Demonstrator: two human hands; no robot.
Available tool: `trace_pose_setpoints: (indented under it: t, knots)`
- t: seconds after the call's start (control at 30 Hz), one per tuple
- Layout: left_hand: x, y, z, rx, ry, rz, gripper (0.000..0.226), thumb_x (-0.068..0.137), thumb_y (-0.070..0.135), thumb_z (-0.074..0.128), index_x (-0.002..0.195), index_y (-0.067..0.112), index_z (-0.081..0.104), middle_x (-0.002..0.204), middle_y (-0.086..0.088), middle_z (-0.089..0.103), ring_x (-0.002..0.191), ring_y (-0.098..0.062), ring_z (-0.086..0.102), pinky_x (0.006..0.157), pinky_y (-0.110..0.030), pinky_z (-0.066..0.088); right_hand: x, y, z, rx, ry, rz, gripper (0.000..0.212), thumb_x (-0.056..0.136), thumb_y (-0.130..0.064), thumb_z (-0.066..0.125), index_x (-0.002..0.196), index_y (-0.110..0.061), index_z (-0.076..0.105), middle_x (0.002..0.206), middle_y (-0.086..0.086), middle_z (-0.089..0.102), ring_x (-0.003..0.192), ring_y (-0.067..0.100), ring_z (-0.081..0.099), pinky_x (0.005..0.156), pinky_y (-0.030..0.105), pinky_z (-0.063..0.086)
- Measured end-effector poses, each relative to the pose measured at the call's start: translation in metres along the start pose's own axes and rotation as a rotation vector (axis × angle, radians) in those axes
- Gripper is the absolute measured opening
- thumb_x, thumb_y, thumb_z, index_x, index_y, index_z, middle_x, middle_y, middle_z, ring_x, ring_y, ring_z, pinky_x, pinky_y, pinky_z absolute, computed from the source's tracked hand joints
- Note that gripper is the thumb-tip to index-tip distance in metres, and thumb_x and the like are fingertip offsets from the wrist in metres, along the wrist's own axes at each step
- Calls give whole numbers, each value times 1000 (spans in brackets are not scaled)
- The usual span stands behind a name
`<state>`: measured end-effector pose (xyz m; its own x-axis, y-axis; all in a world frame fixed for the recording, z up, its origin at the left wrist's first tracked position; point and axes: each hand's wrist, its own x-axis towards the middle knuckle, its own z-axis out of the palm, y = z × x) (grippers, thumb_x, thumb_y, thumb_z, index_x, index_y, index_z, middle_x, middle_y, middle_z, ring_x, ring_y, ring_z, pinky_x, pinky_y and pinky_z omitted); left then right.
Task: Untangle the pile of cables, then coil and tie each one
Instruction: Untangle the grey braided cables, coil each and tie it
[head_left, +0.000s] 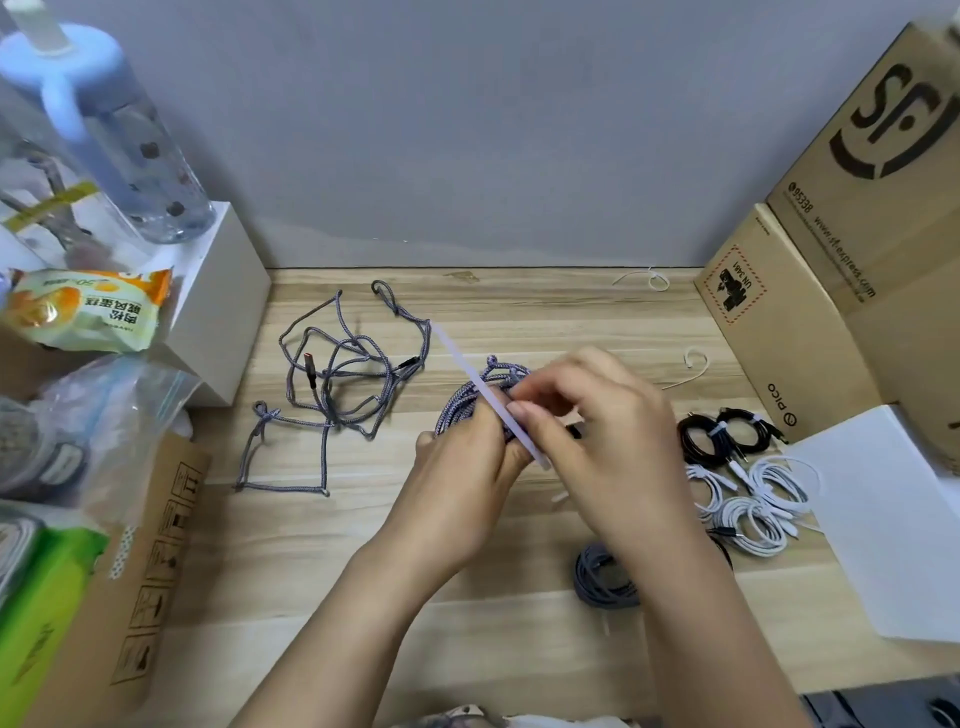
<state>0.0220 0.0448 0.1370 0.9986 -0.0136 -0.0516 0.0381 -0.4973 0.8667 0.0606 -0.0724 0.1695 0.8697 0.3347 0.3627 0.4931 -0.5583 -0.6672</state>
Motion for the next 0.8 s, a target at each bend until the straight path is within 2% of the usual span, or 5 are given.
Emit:
trace_pose_setpoints:
  t: [0.13, 0.33, 0.43, 0.7, 0.8]
  knots:
    - [-3, 2, -1, 184, -11, -38, 7, 98, 39, 38, 94, 34, 39, 85, 14, 52, 95, -19, 55, 90, -40, 37, 11, 6, 3, -126, -212, 71, 8, 75, -24, 69, 79, -17, 72, 79, -2, 61, 76, 18, 59, 68, 32, 46]
    - [-5, -1, -1, 374, -81, -129, 25, 99, 42, 34, 74, 38, 34, 79, 8, 38, 78, -15, 42, 89, -35, 26, 10, -3, 3, -303, -435, 130, 18, 82, -33, 67, 98, -27, 73, 99, -1, 57, 97, 22, 55, 77, 30, 42]
    - [-7, -2, 2, 424, -108, -120, 26, 98, 42, 35, 73, 41, 43, 83, 7, 41, 82, -14, 44, 84, -35, 24, 9, -6, 3, -434, -517, 124, 23, 85, -36, 61, 101, -23, 70, 104, 1, 55, 102, 26, 53, 77, 31, 42]
    - [-5, -6, 6, 473, -30, -71, 14, 99, 25, 31, 86, 23, 29, 85, 6, 47, 91, -21, 52, 80, -35, 27, 0, -9, 11, -547, -434, -19, 22, 93, -24, 46, 101, -12, 63, 103, 4, 52, 102, 27, 52, 69, 31, 31]
    - [-3, -11, 4, 413, -11, -72, 18, 98, 36, 22, 92, 22, 31, 84, 3, 53, 90, -26, 54, 81, -37, 31, -6, 1, 17, -439, -291, -60, 21, 84, -21, 48, 80, -10, 65, 84, 5, 56, 79, 30, 57, 61, 31, 40]
